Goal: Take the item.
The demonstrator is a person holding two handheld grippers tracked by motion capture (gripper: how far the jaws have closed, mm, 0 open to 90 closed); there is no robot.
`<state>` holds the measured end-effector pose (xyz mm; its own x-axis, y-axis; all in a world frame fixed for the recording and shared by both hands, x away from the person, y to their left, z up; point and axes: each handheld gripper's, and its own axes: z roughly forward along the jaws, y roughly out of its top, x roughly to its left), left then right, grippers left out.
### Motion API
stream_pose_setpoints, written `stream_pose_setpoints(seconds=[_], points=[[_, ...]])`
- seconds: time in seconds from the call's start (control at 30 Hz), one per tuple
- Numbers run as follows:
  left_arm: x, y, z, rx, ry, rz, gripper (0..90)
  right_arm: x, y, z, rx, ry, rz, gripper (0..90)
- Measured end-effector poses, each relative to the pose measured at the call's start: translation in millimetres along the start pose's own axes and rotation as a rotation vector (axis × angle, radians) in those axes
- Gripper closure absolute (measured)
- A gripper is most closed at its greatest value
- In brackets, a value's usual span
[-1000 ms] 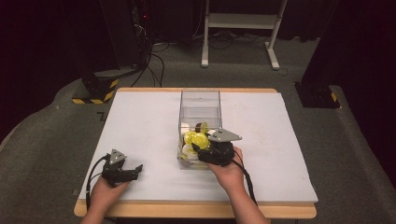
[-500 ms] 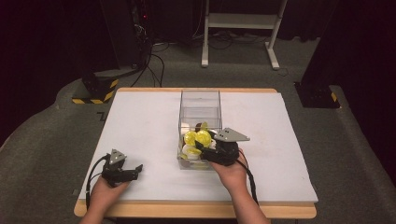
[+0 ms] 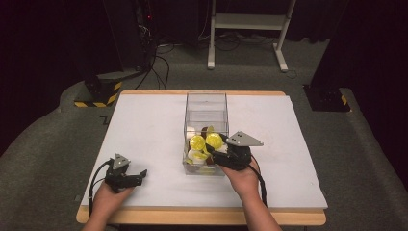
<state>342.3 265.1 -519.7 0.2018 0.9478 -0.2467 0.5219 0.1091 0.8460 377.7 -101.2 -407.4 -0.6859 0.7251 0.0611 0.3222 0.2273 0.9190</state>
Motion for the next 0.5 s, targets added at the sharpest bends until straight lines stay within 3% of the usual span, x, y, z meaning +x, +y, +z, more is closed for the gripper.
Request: stream_pose_setpoints(seconds=[0.5], points=[[0.0,0.1,0.2,-0.001,-0.001,-0.004,15.4,-10.2,4.3,-11.1,-0.024,-0.038,0.019,38.5]])
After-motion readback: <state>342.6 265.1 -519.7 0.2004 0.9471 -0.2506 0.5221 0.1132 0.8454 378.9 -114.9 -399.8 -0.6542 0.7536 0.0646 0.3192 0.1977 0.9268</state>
